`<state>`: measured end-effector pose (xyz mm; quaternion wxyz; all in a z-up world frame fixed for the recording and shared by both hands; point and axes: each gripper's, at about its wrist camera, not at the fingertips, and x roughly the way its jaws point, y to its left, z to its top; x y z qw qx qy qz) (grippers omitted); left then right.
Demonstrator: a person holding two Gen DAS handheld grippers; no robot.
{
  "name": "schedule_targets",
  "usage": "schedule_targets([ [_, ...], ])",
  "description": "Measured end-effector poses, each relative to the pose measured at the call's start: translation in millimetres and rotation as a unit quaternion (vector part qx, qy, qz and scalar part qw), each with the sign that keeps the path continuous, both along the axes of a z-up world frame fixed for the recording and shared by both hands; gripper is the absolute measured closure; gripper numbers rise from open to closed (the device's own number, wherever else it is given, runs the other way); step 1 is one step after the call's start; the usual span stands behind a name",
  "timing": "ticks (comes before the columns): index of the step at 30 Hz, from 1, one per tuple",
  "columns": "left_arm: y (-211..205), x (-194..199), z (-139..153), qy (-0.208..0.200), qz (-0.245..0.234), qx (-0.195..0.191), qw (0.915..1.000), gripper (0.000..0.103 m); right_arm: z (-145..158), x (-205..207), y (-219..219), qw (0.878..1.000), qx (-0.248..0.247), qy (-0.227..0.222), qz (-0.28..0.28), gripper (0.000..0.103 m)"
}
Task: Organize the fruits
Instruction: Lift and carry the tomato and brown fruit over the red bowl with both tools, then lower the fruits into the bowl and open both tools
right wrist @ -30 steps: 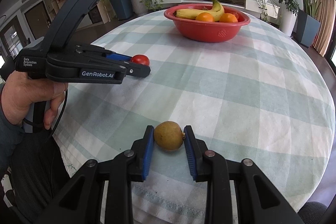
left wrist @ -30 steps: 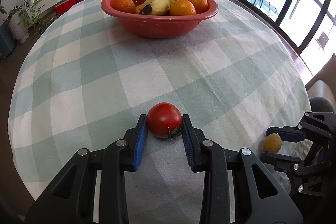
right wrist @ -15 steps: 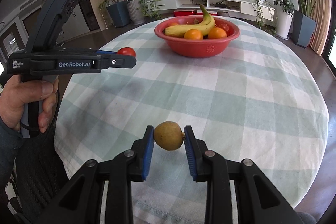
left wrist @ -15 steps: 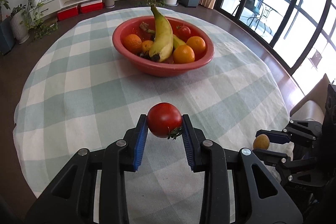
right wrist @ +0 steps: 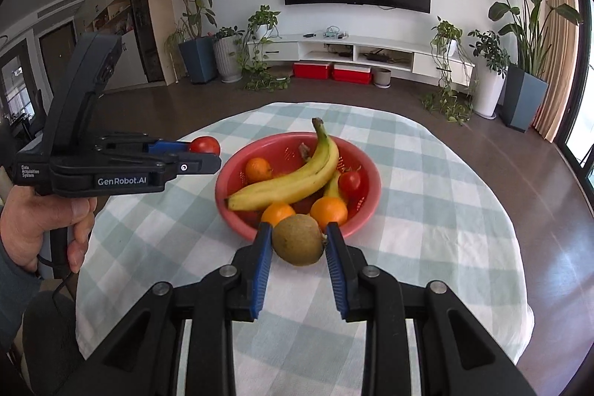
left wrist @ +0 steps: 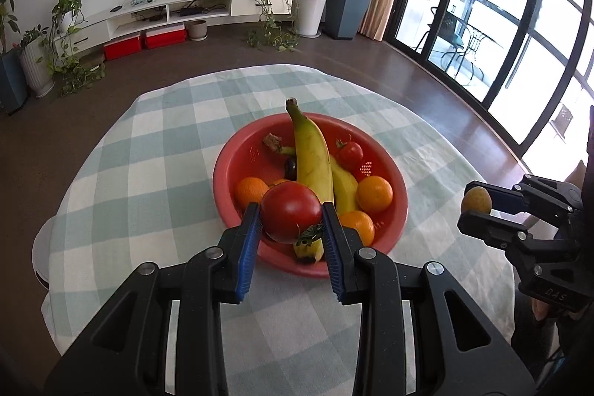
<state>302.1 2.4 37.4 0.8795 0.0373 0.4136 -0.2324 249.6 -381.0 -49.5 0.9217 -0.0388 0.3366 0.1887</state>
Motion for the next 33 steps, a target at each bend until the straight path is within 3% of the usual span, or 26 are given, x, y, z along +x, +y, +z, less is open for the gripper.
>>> schedule_targets([
  [12,-41,58,-32,0.019,-0.032,0.039,0.9985,0.073,-26,85,13,0.999,-0.032,0.033,0.001,0.072],
  [20,-47,76,-56,0.033,-0.033,0.042,0.9980,0.073,-45,97,23,0.998,-0.048,0.047,0.006,0.072],
  [33,-44,78,-59,0.031,-0.024,0.038,0.9985,0.073,-53,99,30,0.997,-0.053,0.057,0.011,0.072],
])
